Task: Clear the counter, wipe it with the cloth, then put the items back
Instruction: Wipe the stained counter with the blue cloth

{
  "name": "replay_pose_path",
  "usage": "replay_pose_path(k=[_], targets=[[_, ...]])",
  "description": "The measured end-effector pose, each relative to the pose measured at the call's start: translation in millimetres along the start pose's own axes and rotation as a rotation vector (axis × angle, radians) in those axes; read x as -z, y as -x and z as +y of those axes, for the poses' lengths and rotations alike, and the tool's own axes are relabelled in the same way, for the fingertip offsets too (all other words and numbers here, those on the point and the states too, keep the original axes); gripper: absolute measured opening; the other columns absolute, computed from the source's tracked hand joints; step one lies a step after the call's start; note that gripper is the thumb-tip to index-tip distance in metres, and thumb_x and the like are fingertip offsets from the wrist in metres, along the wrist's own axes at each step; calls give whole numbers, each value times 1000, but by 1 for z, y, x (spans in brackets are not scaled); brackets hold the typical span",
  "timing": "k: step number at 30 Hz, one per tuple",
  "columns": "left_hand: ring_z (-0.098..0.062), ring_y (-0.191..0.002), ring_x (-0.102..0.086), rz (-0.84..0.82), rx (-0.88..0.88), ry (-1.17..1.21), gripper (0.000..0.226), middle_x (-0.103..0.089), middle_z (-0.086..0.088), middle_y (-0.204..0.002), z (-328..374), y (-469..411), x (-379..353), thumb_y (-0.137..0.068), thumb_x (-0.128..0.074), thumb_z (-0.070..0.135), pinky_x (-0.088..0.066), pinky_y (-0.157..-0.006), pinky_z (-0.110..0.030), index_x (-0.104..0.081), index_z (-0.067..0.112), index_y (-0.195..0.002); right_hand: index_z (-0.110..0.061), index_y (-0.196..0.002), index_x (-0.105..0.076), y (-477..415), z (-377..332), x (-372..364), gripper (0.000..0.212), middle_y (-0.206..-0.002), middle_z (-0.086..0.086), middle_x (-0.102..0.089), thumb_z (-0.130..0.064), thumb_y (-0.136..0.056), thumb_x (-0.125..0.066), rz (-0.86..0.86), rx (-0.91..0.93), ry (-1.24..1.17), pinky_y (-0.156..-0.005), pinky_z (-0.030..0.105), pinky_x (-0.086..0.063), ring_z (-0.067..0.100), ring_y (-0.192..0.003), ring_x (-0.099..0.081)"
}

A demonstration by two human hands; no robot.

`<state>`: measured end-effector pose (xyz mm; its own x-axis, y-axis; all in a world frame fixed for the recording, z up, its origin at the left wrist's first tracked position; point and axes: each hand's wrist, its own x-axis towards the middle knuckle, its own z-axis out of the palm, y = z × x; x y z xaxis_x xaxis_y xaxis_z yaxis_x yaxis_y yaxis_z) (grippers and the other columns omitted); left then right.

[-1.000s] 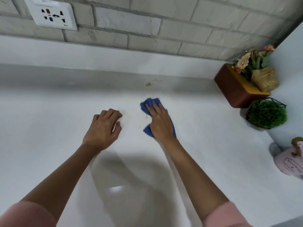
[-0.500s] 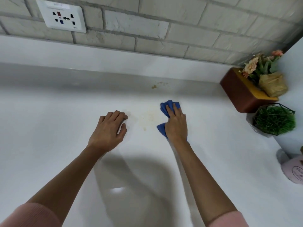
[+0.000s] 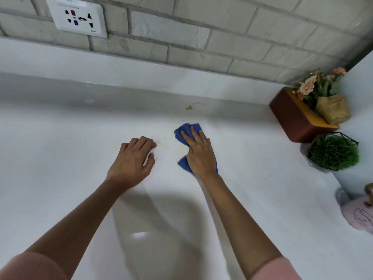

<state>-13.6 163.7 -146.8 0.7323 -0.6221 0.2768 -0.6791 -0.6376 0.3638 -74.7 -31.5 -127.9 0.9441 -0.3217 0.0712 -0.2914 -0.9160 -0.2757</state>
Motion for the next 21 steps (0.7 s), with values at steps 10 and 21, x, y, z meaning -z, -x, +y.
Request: replay_pose_path(k=[10, 21], targets=[[-20, -97, -49, -9, 3, -1, 27, -54, 4, -109, 2, -1, 2, -88, -39, 25, -34, -85, -32, -52, 18, -111, -27, -144, -35, 39, 20, -6, 60, -157, 1, -24, 1, -90, -36, 34, 38, -36, -118, 42, -19, 23, -146, -19], [-19, -96, -46, -10, 2, -12, 29, -53, 3, -109, 1, -1, 0, -88, -38, 25, -30, -82, -30, -52, 18, -112, -27, -140, -42, 79, 18, -19, 66, -152, 1, -36, -1, -81, -31, 101, 45, -79, -116, 37, -15, 26, -143, -29]])
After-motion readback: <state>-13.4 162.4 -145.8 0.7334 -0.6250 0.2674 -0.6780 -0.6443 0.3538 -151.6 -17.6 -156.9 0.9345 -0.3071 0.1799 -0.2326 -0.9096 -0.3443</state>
